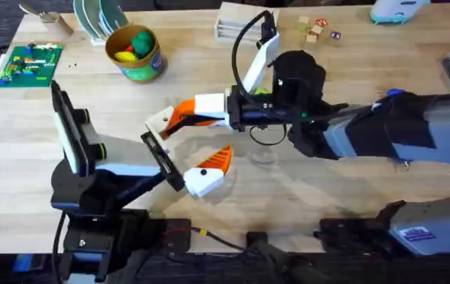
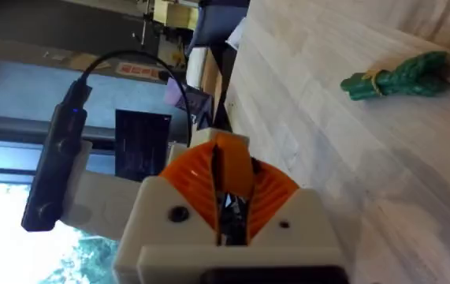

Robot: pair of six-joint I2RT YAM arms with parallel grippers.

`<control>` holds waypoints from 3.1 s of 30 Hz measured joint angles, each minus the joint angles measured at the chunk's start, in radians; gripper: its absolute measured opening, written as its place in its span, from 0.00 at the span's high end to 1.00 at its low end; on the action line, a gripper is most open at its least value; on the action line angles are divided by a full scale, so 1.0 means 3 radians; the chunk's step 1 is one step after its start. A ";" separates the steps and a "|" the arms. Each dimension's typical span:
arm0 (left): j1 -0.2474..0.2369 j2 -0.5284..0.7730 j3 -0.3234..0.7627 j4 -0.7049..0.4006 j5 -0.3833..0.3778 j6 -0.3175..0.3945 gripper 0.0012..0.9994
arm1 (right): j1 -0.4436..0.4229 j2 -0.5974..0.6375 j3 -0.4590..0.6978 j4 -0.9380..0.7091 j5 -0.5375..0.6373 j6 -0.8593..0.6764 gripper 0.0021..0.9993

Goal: Pick up the gripper from the table and insert it into the empty holder that is missing its gripper. Then pick up a screw, insert it into the mounting hole, and use the screwdriver to tighten it. Finally, clean up the table by picking up the vegetable and placing it into the bucket.

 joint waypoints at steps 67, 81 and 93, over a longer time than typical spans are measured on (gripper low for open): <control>-0.0114 -0.0001 -0.0001 -0.0010 0.0569 0.0089 0.01 | -0.0513 -0.0144 0.1578 -0.4179 0.2185 -0.3311 0.08; -0.0114 0.0000 -0.0001 -0.0010 0.0570 0.0089 0.01 | -0.0023 0.0004 0.1578 -0.4427 0.2869 -0.3792 0.09; -0.0114 -0.0001 -0.0001 -0.0010 0.0570 0.0089 0.01 | 0.0097 0.0211 0.1578 -0.4365 0.3077 -0.3917 0.29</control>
